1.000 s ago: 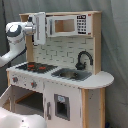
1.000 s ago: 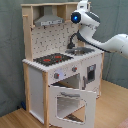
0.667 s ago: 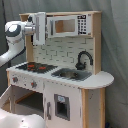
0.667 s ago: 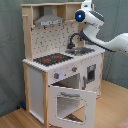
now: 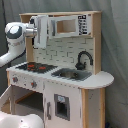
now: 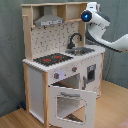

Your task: Play with the kitchen

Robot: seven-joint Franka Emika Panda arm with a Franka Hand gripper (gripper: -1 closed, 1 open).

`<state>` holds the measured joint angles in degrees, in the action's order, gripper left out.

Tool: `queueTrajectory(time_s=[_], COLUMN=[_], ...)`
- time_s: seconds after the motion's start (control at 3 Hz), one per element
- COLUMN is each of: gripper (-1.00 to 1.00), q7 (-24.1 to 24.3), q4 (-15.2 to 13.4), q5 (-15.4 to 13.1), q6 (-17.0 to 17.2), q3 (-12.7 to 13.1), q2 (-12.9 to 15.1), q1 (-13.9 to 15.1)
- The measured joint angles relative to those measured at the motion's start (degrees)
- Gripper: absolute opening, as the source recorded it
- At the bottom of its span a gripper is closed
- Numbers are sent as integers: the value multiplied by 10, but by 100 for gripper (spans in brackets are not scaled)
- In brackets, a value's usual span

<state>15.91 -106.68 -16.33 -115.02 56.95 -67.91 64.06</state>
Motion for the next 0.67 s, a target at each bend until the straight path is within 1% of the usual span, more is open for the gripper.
queueTrajectory(time_s=[0.33, 0.67], gripper=[-100, -100], q7=[0, -2], q4=[-37, -74], q5=[0, -1], q6=[-43, -77], q3=[-18, -39], q2=[0, -4], q1=[-13, -37])
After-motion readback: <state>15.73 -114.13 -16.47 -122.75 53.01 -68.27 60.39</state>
